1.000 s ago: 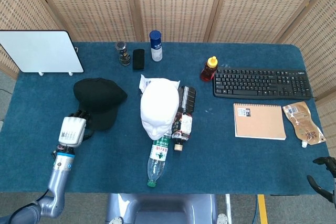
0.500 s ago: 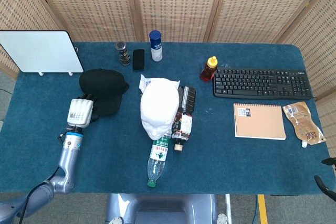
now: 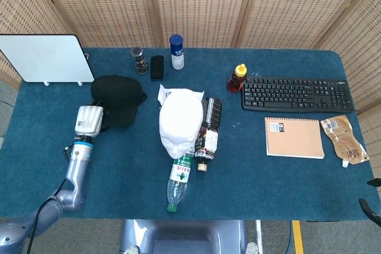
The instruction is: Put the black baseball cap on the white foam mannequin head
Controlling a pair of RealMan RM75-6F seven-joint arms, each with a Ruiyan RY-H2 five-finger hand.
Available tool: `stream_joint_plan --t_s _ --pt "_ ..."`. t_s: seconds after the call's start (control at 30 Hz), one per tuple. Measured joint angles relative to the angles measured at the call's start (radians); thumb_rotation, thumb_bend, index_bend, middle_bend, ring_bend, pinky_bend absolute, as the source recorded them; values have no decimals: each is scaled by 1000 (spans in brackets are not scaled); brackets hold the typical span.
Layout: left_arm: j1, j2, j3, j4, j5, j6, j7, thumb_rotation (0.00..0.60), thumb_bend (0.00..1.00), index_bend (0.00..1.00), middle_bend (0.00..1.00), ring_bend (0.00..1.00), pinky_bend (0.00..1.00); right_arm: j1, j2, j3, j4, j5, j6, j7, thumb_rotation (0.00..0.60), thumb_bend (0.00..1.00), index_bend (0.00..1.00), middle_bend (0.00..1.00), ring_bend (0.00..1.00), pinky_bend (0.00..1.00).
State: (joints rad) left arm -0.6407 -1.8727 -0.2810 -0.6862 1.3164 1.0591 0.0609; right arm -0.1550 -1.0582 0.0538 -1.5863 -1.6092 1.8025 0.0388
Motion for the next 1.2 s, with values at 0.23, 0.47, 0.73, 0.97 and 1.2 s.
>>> stream_joint_plan --t_s 0.23,0.47,0.73,0.97,1.2 --pt "-8 77 68 -22 52 -56 -153 600 678 530 431 354 685 1 7 3 -10 -8 3 -2 600 234 431 472 516 576" --pt "9 147 99 -85 94 -2 -211 600 694 571 430 401 736 1 6 4 -8 -10 3 5 600 234 432 472 515 576" --pt "38 265 127 -187 150 112 -194 600 687 634 431 405 742 6 -3 4 1 -19 0 16 600 233 432 472 516 576" --pt "47 374 130 -287 200 214 -87 600 680 639 436 405 743 5 -11 6 14 -18 5 30 600 233 433 472 516 575" --pt "42 462 114 -413 237 288 42 600 677 639 440 404 742 6 -18 7 23 -17 5 37 600 234 435 472 517 575"
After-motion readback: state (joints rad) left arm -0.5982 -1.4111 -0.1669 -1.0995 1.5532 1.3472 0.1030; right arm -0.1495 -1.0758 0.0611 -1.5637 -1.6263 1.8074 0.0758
